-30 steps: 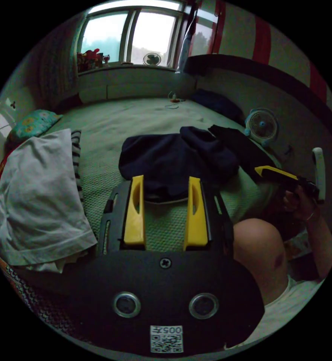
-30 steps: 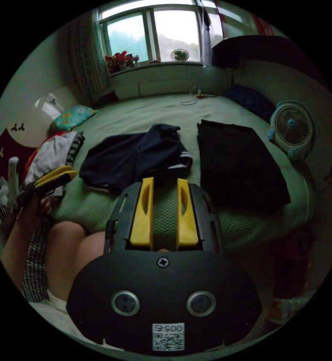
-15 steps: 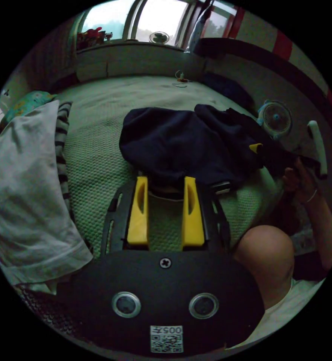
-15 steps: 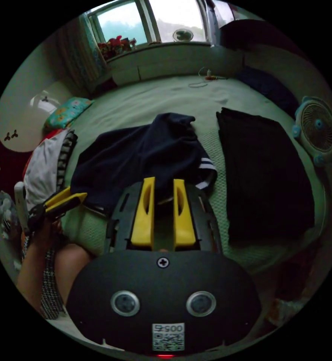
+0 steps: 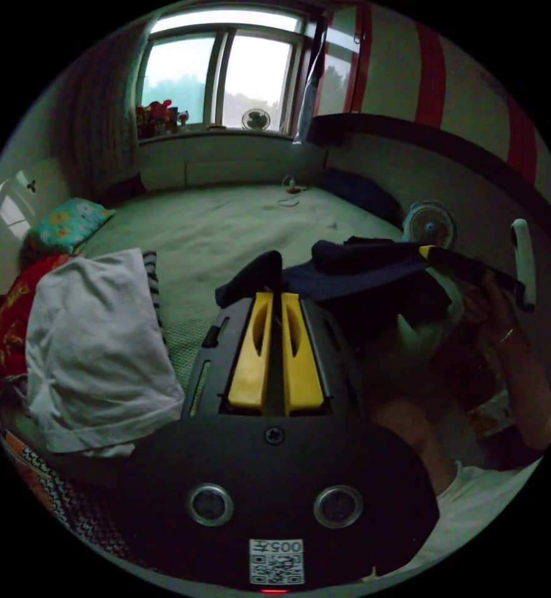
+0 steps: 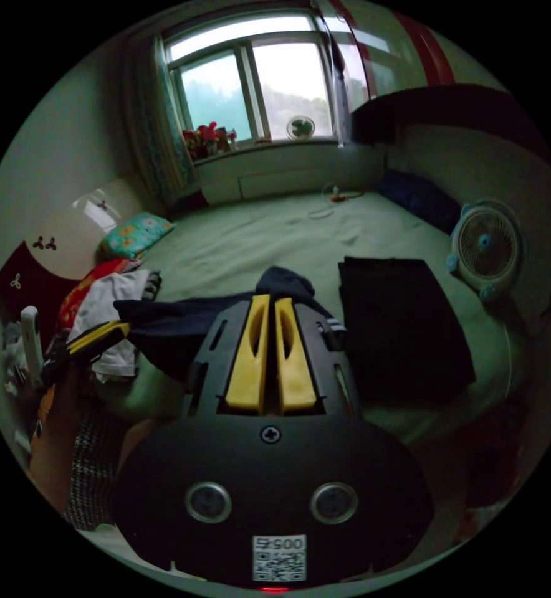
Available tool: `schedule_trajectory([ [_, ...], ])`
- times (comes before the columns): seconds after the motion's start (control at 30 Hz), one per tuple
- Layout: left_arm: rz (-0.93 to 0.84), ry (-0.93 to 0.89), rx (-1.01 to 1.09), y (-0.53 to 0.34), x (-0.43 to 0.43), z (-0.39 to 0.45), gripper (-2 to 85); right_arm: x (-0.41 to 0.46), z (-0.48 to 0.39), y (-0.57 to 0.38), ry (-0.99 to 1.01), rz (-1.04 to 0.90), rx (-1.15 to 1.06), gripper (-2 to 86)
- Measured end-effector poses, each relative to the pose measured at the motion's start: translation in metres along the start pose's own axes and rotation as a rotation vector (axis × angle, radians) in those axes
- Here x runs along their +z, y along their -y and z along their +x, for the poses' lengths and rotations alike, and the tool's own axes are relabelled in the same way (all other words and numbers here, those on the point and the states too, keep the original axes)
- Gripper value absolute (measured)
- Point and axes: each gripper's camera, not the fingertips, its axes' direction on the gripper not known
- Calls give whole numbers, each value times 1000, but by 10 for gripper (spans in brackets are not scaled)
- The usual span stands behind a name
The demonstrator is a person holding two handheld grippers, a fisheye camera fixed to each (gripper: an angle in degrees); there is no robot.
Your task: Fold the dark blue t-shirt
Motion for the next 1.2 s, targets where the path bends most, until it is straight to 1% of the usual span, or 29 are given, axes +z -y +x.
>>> schedule_trajectory([
  [0.2, 48, 32, -13, 10, -44, -17, 36, -30, -17, 44, 44, 51, -75, -16],
  [0.33, -12, 31, 8, 4, -38, -36, 50, -22, -26, 70, 73, 42, -92, -17],
  [0.4, -36, 10, -15, -3, -29, -46, 63, -2, -36, 96, 90, 2, -127, -16],
  [0.5, -10, -5, -63, -14, -18, -62, 104, 34, -51, 136, 72, -41, -171, -16],
  [0.57, -40, -11, -116, -18, -5, -77, 134, 58, -61, 163, 61, -64, -180, -16],
  [0.73, -111, -47, -115, -18, 28, -96, 146, 124, -89, 241, 50, -83, -169, -15],
  [0.83, -141, -47, -107, -17, 51, -103, 157, 168, -101, 284, -15, -95, -147, -9],
  [0.9, -160, -61, -109, -17, 64, -106, 164, 196, -100, 306, -32, -105, -99, 11],
  [0.97, -179, -78, -111, -17, 80, -110, 168, 214, -96, 313, -7, -149, -68, 37],
  [1.03, -196, -83, -105, -18, 91, -111, 170, 226, -90, 309, 38, -172, -86, 46],
  [1.13, -220, -88, -102, -20, 106, -111, 174, 231, -73, 284, 34, -187, -124, 52],
  [1.2, -234, -90, -107, -20, 114, -111, 178, 225, -50, 246, 25, -233, -160, 55],
])
